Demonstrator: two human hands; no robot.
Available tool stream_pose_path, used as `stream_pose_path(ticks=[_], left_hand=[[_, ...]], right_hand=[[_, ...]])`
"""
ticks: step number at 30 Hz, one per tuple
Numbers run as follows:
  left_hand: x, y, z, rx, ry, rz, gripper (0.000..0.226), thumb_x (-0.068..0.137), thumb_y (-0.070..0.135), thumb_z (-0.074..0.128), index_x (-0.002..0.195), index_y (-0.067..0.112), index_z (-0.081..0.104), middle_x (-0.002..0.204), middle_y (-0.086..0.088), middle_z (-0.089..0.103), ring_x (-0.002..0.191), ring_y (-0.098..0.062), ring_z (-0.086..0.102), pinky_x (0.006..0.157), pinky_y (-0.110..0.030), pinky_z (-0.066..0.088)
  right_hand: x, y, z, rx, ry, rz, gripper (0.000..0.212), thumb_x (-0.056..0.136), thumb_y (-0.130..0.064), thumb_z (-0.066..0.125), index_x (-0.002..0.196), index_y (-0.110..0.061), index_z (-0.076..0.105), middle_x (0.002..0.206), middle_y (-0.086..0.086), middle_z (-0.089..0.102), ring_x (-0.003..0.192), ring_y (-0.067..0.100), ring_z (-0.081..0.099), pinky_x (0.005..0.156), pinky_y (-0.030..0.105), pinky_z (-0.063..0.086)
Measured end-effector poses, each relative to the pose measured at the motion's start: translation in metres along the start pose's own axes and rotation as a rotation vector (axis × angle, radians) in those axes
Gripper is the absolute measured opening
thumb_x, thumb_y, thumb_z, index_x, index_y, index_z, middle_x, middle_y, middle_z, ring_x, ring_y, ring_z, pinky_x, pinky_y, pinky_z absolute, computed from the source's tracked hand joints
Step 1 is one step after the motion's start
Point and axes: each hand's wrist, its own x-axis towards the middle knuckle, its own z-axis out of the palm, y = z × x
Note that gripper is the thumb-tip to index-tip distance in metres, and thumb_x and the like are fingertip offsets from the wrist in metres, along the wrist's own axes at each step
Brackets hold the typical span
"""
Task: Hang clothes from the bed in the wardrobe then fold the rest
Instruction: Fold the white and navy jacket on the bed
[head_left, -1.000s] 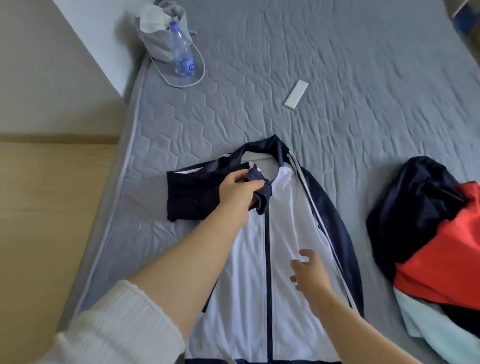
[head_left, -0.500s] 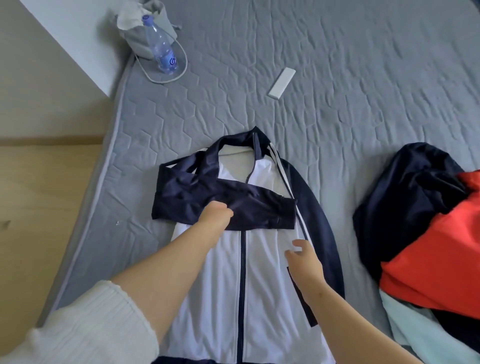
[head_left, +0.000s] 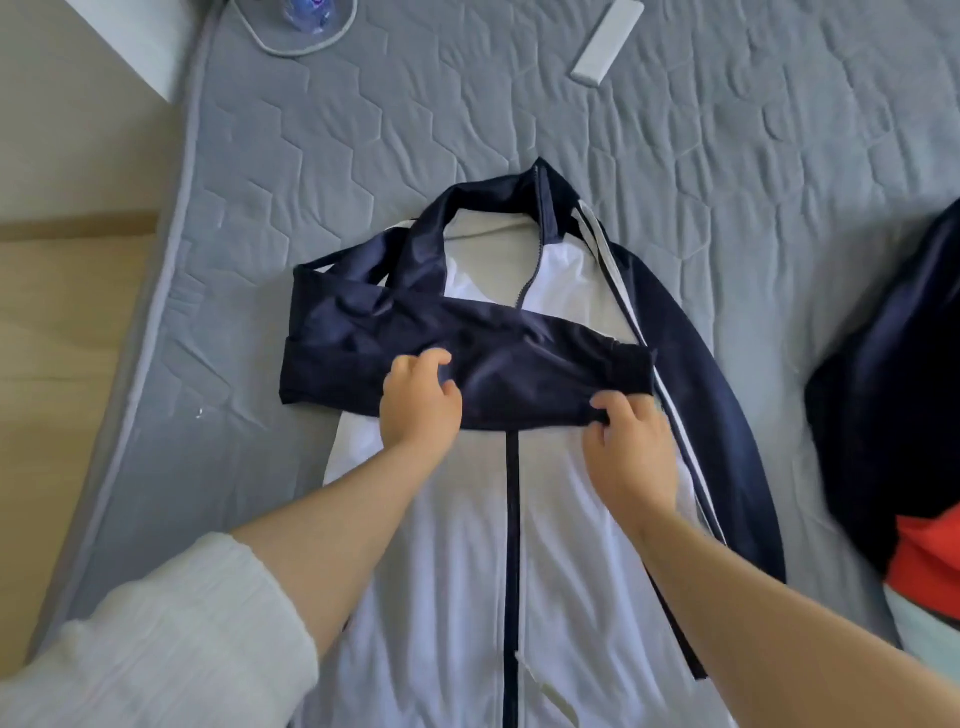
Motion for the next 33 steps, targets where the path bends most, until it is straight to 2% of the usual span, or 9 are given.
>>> stream_pose_path(ticks=[8,13,15,17,18,21,26,31,33], left_hand=[[0.114,0.035,-0.003,-0.097,0.238,0.184,0.03,0.089,0.011,0.051,0.117,0.02,0.058,0.131,-0.003,0.043,0.116,-0.026,0.042,0.097,-0.039,0.038],[0.15,0.055,0.007,-0.083,0.25,0.266,0.019,0.092,0.021,0.052,0.099,0.03,0.068,0.146,0.001,0.031,0.13,-0.026,0.029,0.103,-0.039,0.026],[0.159,0.059,0.008,-0.076,0.201,0.309,0.02,0.093,0.023,0.052,0.097,0.032,0.069,0.151,0.001,0.025,0.135,-0.024,0.026,0.106,-0.038,0.021],[0.167,0.058,0.005,-0.02,0.136,0.29,0.028,0.094,0.015,0.047,0.102,0.034,0.067,0.151,0.001,0.023,0.134,-0.026,0.028,0.105,-0.036,0.024],[0.171,0.055,0.002,0.016,0.103,0.26,0.035,0.093,0.01,0.043,0.106,0.034,0.064,0.149,0.0,0.029,0.13,-0.027,0.034,0.101,-0.034,0.027],[0.171,0.042,-0.009,0.042,0.054,0.217,0.039,0.088,0.0,0.041,0.106,0.028,0.061,0.12,-0.002,0.059,0.106,-0.026,0.054,0.091,-0.032,0.04],[0.165,0.037,-0.03,-0.04,0.141,0.263,0.026,0.082,-0.006,0.041,0.086,0.019,0.044,0.083,-0.002,0.053,0.064,-0.016,0.045,0.049,-0.026,0.03],[0.168,0.029,-0.048,0.154,0.243,0.271,0.032,0.081,-0.008,0.036,0.089,0.022,0.044,0.066,-0.001,0.042,0.064,-0.023,0.043,0.05,-0.03,0.028],[0.172,0.026,-0.057,0.179,0.26,0.157,0.032,0.081,-0.007,0.036,0.084,0.023,0.048,0.067,-0.002,0.046,0.07,-0.026,0.046,0.055,-0.031,0.03]], right_hand=[[0.122,-0.076,0.012,0.249,0.186,-0.165,0.043,0.093,-0.018,0.046,0.135,-0.021,0.041,0.138,0.006,0.037,0.125,0.021,0.036,0.088,0.026,0.031],[0.169,-0.101,0.02,0.192,0.247,-0.076,0.062,0.09,-0.036,0.051,0.144,-0.024,0.023,0.142,0.004,0.04,0.131,0.027,0.036,0.105,0.044,0.031],[0.184,-0.108,0.016,0.304,0.208,0.063,0.043,0.089,-0.035,0.052,0.127,-0.019,0.044,0.113,0.002,0.059,0.113,0.029,0.051,0.095,0.041,0.04],[0.191,-0.11,0.01,0.538,0.238,0.141,0.011,0.086,-0.021,0.05,0.077,-0.014,0.052,0.066,-0.002,0.05,0.071,0.024,0.051,0.062,0.028,0.041],[0.192,-0.109,0.007,0.672,0.251,0.172,0.019,0.084,-0.014,0.048,0.065,-0.013,0.045,0.058,-0.002,0.041,0.06,0.02,0.042,0.054,0.026,0.033],[0.185,-0.104,-0.002,1.009,0.211,0.294,0.007,0.081,-0.007,0.044,0.077,-0.011,0.045,0.064,0.0,0.039,0.065,0.02,0.035,0.057,0.028,0.031],[0.183,-0.09,-0.022,1.082,0.216,0.382,0.008,0.085,-0.009,0.044,0.083,-0.016,0.044,0.073,0.0,0.046,0.067,0.017,0.044,0.062,0.03,0.04],[0.181,-0.083,-0.034,1.168,0.129,0.571,0.015,0.09,-0.016,0.053,0.075,-0.014,0.054,0.069,0.001,0.054,0.059,0.016,0.05,0.053,0.026,0.041],[0.18,-0.075,-0.038,1.092,0.042,0.645,0.011,0.092,-0.016,0.052,0.096,-0.01,0.061,0.084,0.005,0.06,0.064,0.018,0.051,0.058,0.03,0.043]])
